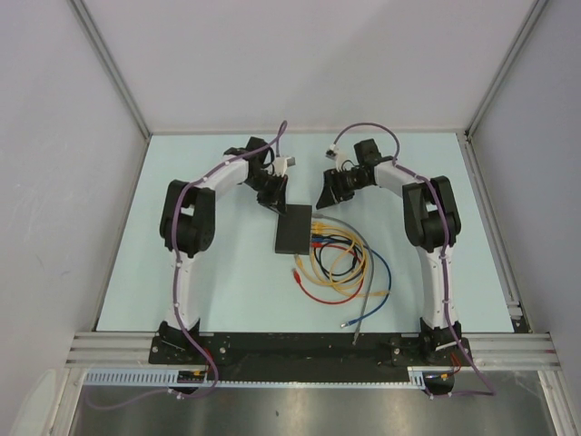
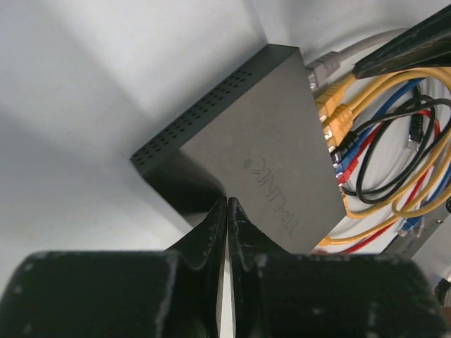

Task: Pull the plug from the switch port

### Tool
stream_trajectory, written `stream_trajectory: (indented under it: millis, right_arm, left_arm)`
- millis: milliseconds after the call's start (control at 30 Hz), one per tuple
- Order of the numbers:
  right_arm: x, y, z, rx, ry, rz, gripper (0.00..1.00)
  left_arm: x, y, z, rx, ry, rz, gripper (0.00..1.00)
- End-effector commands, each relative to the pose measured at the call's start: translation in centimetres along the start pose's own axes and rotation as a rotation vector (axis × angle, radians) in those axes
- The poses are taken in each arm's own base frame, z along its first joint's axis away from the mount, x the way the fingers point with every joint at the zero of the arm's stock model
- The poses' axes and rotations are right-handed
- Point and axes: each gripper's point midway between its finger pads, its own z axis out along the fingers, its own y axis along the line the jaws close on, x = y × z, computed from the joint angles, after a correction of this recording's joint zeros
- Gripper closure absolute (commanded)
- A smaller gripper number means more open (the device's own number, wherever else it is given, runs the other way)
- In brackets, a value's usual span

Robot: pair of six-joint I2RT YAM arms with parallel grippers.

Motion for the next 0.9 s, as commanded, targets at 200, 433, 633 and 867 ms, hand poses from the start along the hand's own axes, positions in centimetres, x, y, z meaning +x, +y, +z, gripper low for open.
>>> stream_trajectory:
  millis: [200,433,633,867]
  right_arm:
    - [2.1,0.4,2.2,-0.044,0.063,0.026,0.39]
    - [3.0,0.9,2.9,-0.076,0.091,0.021,0.48]
    - [3.5,0.5,3.0,-0.074,0.1,0.032,0.5]
    - [4.1,0.2,3.2,-0.076,0.113,0.029,0.59]
  left_arm:
    - [1.7,0.8,1.7,-0.043,0.061,0.027,0.92]
    - [2.4,1.6,2.4,-0.059,0.087,0.023,0.93]
    - [2.4,1.9,2.5,-0.073,0.091,0.027,0.91]
    - [2.4,2.2,2.7,-0.085,0.092,0.024,0.91]
